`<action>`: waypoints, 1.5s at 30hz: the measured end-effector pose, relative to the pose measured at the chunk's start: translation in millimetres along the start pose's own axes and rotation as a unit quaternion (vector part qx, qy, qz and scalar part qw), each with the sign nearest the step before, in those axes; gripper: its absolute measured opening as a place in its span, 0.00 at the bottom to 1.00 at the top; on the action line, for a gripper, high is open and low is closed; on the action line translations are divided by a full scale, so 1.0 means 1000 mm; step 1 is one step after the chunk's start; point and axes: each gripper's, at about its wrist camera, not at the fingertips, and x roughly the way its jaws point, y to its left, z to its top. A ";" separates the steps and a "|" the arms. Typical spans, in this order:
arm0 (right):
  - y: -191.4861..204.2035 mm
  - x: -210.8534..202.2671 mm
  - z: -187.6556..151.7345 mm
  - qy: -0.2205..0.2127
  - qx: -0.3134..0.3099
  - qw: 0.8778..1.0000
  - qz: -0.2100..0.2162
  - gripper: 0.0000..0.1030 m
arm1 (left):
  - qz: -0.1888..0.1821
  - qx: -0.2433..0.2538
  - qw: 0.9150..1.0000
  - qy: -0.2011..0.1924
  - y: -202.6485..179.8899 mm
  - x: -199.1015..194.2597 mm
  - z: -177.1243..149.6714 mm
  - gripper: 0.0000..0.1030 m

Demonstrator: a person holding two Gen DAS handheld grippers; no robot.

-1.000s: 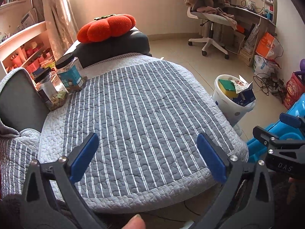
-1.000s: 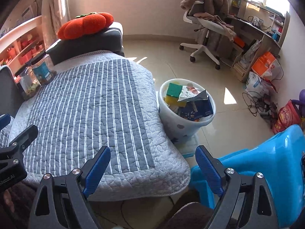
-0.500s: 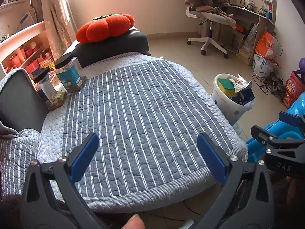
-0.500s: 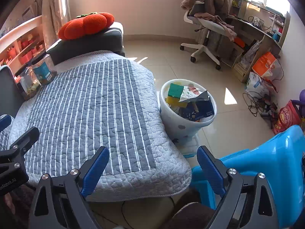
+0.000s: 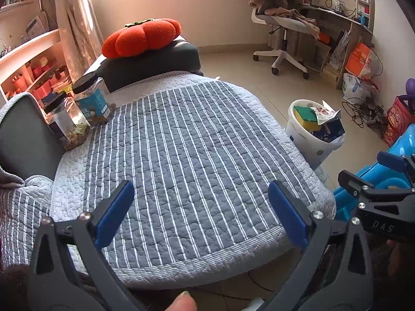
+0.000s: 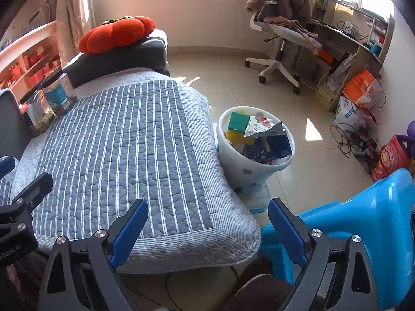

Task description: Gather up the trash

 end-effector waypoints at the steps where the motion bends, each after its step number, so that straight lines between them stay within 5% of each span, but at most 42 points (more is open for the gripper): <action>1: 0.000 0.000 0.000 0.000 0.000 1.000 0.000 0.92 | 0.000 0.000 1.000 0.000 0.000 0.000 0.000 0.99; 45: 0.000 0.001 0.000 -0.002 0.004 1.000 -0.005 0.92 | -0.001 0.008 1.000 -0.001 -0.001 -0.002 0.000 0.99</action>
